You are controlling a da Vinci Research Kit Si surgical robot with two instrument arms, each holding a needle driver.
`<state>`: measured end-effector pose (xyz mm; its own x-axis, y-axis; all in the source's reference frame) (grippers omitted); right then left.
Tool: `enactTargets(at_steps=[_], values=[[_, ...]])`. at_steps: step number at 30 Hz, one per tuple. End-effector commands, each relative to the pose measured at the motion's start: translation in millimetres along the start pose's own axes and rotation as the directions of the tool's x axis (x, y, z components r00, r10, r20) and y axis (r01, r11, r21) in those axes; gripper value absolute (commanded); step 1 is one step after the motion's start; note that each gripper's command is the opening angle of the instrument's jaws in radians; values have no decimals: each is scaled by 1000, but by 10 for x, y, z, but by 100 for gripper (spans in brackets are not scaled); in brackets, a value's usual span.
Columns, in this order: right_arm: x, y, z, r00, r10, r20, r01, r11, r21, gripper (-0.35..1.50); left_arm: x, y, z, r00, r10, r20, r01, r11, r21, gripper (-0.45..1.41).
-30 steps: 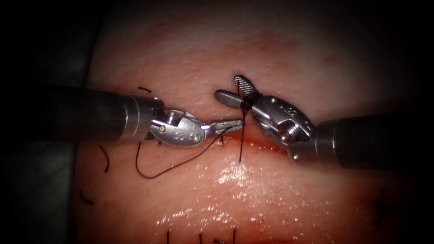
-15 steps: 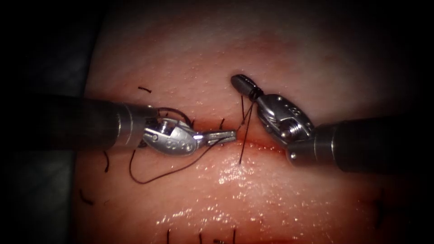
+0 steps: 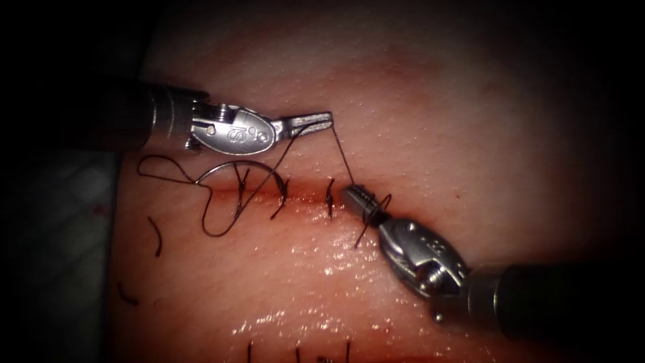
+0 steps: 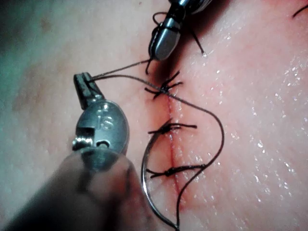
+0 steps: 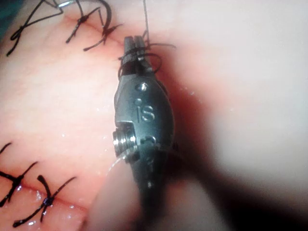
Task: Wound Closure
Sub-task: Tension the knot by pulling up with the left needle driver and down with the right.
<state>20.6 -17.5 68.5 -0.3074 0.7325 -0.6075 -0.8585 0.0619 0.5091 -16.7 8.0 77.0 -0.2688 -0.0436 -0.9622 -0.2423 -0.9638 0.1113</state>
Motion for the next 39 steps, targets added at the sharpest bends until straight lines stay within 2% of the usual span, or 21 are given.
enactTargets(at_steps=[1,12,21,39], values=[[-10,-8,-5,1000,-4,2,4,1000,1,-35,-7,-2,11,1000,0,7,0,1000,7,-45],[-20,-18,-34,999,-54,-4,54,998,-11,-35,-32,-39,59,999,-24,43,21,997,69,-45],[-52,-7,-42,994,-111,26,112,993,-39,-35,-58,-72,99,999,-20,44,16,995,104,-45],[-57,-21,-56,991,-135,23,136,990,-39,-35,-97,-117,116,999,-31,26,27,986,164,-45]])
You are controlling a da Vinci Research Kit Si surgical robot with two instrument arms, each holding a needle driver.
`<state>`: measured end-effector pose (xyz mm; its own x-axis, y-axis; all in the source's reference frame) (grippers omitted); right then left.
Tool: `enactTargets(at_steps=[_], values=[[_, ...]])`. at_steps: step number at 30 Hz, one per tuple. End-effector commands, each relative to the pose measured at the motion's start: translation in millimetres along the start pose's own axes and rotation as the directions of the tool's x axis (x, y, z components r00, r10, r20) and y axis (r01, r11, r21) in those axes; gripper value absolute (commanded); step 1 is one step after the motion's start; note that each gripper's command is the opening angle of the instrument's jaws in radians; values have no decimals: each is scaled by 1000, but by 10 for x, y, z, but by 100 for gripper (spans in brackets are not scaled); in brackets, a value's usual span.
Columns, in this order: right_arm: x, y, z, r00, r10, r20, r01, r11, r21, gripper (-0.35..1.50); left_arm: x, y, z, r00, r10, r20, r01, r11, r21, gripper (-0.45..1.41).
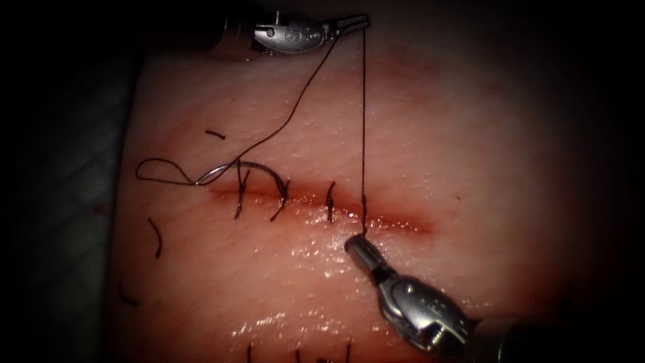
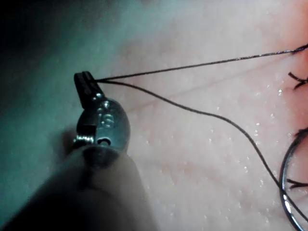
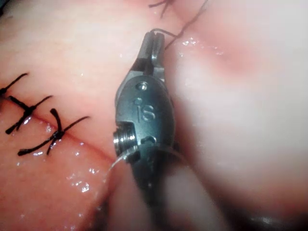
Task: Wound Closure
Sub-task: Tension the knot by pulling up with the left needle driver and down with the right.
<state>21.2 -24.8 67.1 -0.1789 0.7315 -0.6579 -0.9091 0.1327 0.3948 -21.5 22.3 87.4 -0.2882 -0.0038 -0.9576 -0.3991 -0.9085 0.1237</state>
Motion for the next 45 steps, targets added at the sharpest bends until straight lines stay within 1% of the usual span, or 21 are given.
enactTargets(at_steps=[1,6,14,17,24,32,35,38,42,43,44,45], values=[[-11,-7,-5,1000,-11,-3,11,1000,3,-35,-6,-10,15,1000,-4,-7,4,1000,11,-45],[-13,-15,-21,1000,-19,-4,19,1000,7,-35,-14,-22,31,1000,-8,-11,9,1000,28,-45],[-13,-28,-38,1000,-19,-11,19,999,33,-35,-25,-36,38,1000,-11,-12,12,998,54,-45],[-15,-34,-43,1000,-20,-12,20,999,40,-35,-30,-44,43,1000,-14,-13,15,997,77,-45],[-21,-45,-48,999,-28,-21,29,998,53,-35,-44,-59,64,1000,-13,4,13,994,108,-45],[-35,-48,-53,999,-44,8,43,997,59,-35,-57,-66,78,1000,-7,18,4,992,129,-45],[-40,-50,-55,998,-53,33,50,997,65,-35,-61,-67,78,1000,-2,19,0,992,129,-45],[-41,-51,-56,998,-54,39,52,996,71,-35,-65,-65,75,1000,4,14,-6,992,123,-45],[-31,-50,-54,999,-41,3,41,995,86,-35,-61,-50,64,1000,5,-11,-4,995,102,-45],[-28,-50,-54,999,-38,-5,39,994,99,-35,-58,-44,58,1000,-5,-23,6,997,82,-45],[-25,-49,-55,999,-48,-11,49,992,118,-35,-54,-39,52,1000,-4,-29,6,998,67,-45],[-21,-49,-55,996,-86,-28,89,987,137,-35,-50,-35,46,999,-10,-32,12,999,51,-45]])
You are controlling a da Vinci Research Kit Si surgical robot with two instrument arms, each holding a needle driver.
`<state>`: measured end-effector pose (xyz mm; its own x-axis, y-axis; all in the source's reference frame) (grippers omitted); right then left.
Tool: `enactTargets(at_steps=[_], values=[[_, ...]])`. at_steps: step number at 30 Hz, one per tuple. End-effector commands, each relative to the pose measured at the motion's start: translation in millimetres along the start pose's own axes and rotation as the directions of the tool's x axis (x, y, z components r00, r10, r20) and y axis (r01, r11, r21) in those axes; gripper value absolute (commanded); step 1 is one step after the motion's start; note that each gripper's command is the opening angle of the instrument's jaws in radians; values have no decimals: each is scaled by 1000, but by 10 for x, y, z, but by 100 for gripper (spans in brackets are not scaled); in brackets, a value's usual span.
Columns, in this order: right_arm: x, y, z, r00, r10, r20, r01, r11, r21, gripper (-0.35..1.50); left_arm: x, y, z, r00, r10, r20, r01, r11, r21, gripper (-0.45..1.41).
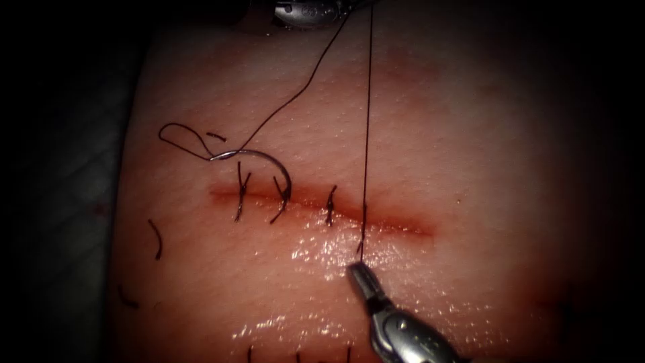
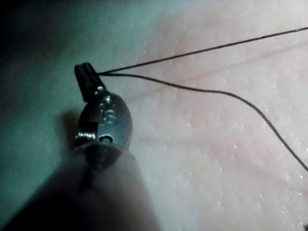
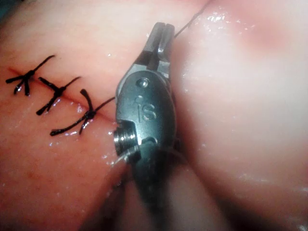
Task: Wound Closure
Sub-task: Tension the knot by pulling up with the left needle driver and down with the right, then use the left driver to wrap the suture once around the right driver clockwise.
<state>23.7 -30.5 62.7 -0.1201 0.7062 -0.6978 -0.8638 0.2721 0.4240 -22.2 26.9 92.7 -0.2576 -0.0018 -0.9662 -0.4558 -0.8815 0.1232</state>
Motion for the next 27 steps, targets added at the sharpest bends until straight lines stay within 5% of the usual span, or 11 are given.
enactTargets(at_steps=[1,7,15,18,20,23,25,27], values=[[0,-2,1,999,-47,-14,48,999,18,-16,5,5,-3,1000,-9,-9,8,1000,-30,-45],[24,5,-6,984,-166,-59,169,983,65,136,62,47,-64,999,-41,-22,36,980,-195,-45],[64,24,-12,956,-274,-106,292,931,218,146,172,108,-148,994,-96,-60,65,917,-394,-45],[77,32,-7,898,-411,-157,439,863,251,128,196,119,-168,992,-103,-70,65,905,-420,-45],[86,38,1,885,-450,-118,463,825,325,79,212,126,-181,991,-110,-75,66,899,-433,-45],[93,51,18,888,-452,-87,447,802,396,40,228,134,-195,990,-109,-85,61,894,-444,-45],[94,59,28,891,-444,-99,444,799,405,-24,236,139,-202,990,-108,-89,57,892,-449,-45],[94,68,41,894,-429,-126,441,800,406,-35,242,143,-207,990,-106,-91,53,891,-452,-45]])
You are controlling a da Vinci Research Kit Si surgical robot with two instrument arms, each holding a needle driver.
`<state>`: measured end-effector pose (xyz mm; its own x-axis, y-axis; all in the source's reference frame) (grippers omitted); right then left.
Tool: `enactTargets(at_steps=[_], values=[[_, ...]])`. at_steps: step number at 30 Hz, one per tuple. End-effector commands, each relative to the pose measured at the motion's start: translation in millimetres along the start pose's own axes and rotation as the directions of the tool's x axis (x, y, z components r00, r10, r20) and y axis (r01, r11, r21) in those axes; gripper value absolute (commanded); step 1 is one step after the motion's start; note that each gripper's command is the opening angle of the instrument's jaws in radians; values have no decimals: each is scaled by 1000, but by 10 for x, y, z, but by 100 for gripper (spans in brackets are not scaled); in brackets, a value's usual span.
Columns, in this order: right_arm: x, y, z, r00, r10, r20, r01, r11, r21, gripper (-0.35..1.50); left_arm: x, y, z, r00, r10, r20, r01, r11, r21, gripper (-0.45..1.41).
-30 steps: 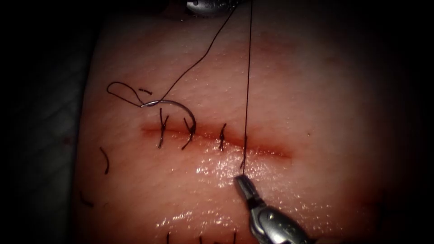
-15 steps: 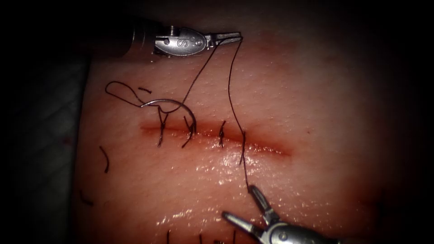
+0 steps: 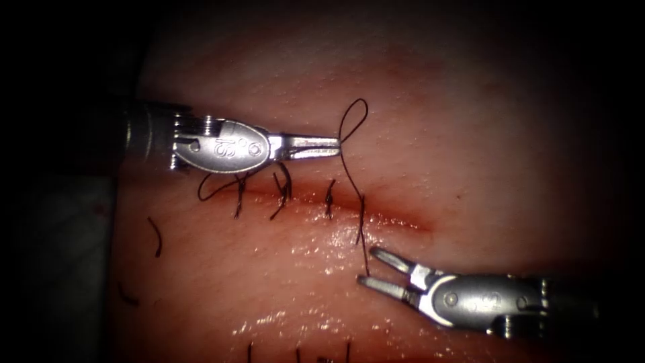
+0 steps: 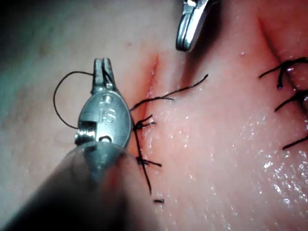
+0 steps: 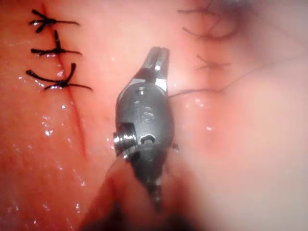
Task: Wound Closure
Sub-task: Use the left driver to wrap the suture once around the right driver clockwise.
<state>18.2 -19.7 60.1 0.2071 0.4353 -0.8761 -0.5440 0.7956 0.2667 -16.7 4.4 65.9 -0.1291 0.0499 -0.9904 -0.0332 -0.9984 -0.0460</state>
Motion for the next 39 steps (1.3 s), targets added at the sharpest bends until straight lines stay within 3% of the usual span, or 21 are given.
enactTargets(at_steps=[1,11,22,31,34,39], values=[[-12,9,14,1000,0,-22,0,1000,14,-35,-2,2,6,1000,3,0,-3,1000,1,-45],[-36,59,63,999,18,-40,-11,988,157,-35,17,46,11,1000,15,-7,-15,1000,-7,-45],[-42,93,111,957,213,-199,-154,949,274,-35,23,78,10,1000,-2,-28,1,1000,-14,-45],[-25,100,122,899,338,-277,-196,879,435,-35,0,82,11,998,-45,-36,44,999,-20,-45],[-14,103,120,880,375,-292,-184,835,519,-35,-17,75,10,997,-64,-43,63,998,-24,-45],[-4,103,118,896,380,-229,-158,756,636,-35,-42,65,13,996,-87,-33,86,996,-14,-45]])
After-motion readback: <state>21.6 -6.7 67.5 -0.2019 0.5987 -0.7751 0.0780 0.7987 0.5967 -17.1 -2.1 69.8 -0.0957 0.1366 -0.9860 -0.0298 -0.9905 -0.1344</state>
